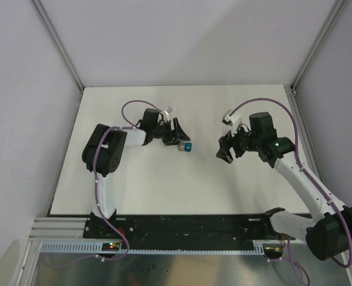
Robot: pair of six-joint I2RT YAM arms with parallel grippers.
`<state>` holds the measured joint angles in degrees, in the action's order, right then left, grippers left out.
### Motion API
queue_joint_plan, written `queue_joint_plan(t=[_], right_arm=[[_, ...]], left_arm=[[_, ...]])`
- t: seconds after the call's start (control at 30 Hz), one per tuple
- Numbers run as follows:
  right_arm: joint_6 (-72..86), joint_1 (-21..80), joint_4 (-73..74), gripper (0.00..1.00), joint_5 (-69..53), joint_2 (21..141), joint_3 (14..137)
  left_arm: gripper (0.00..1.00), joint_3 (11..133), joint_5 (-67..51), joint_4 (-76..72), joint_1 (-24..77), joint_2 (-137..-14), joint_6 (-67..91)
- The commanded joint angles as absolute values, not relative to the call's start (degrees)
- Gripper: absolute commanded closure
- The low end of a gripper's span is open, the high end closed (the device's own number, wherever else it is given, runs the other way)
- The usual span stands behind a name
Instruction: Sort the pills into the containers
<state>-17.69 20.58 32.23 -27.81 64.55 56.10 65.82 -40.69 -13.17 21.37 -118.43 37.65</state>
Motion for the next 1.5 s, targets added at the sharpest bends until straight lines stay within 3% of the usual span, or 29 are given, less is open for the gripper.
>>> queue_joint_plan(t=[0.0, 0.37, 0.93, 1.4, 1.47], right_arm=[[-18.52, 20.96, 30.77, 0.20, -27.76, 64.31, 56.18], [-18.68, 21.21, 30.89, 0.20, -27.65, 64.44, 56.18], [-18.52, 21.25, 30.33, 0.18, -24.99, 64.81, 56.19], [-16.73, 21.26, 24.55, 0.11, -11.08, 63.73, 53.99], [-16.58, 21.20, 24.24, 0.05, -9.95, 63.66, 53.84]], left_arm=[[0.23, 66.45, -34.87, -8.24, 21.31, -117.30, 32.74], [0.12, 66.55, -31.21, -6.45, 21.27, -114.92, 28.73], [0.08, 65.12, -26.00, -5.48, 21.27, -109.67, 21.82], [0.04, 60.85, -16.11, -3.60, 21.27, -96.99, 11.56], [0.02, 59.75, -14.16, -3.49, 21.27, -94.65, 10.03]])
